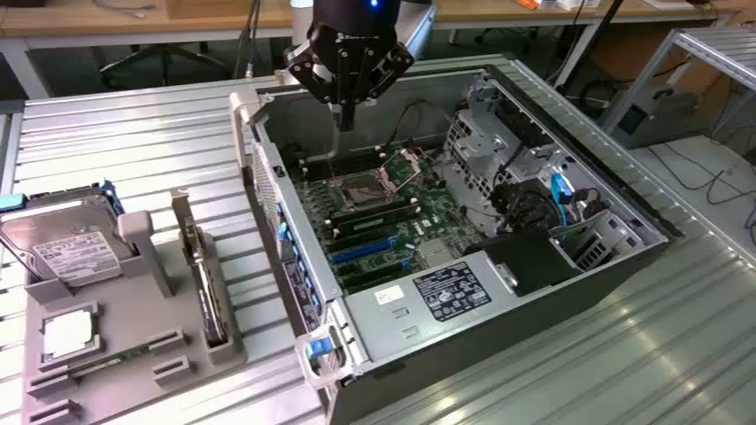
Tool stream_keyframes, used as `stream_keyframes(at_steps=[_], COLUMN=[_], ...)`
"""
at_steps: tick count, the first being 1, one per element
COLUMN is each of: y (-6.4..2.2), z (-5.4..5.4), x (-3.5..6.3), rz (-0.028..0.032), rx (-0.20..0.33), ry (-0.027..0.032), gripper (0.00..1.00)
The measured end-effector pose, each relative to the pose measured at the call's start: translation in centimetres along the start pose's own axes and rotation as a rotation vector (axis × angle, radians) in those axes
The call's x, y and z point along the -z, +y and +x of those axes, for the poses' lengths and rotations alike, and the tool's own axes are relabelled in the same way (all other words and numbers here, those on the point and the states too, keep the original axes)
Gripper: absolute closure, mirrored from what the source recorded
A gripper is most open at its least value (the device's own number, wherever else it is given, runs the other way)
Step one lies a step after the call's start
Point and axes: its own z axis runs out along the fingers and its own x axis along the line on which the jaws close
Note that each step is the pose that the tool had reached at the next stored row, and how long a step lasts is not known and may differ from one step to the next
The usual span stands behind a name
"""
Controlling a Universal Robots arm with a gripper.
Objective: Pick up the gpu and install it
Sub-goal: 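Reach for the gpu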
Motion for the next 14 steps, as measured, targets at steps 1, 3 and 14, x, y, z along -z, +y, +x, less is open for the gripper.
stream_keyframes(at_steps=[1,3,14], y=[0.00,0.00,-0.02], z=[0.00,0.00,0.18], x=[0.00,0.00,0.00], rz=[0.0000,0.0000,-0.0002], rx=[0.000,0.000,0.000], ry=[0.0000,0.0000,-0.0001], gripper=[0.89,0.89,0.89])
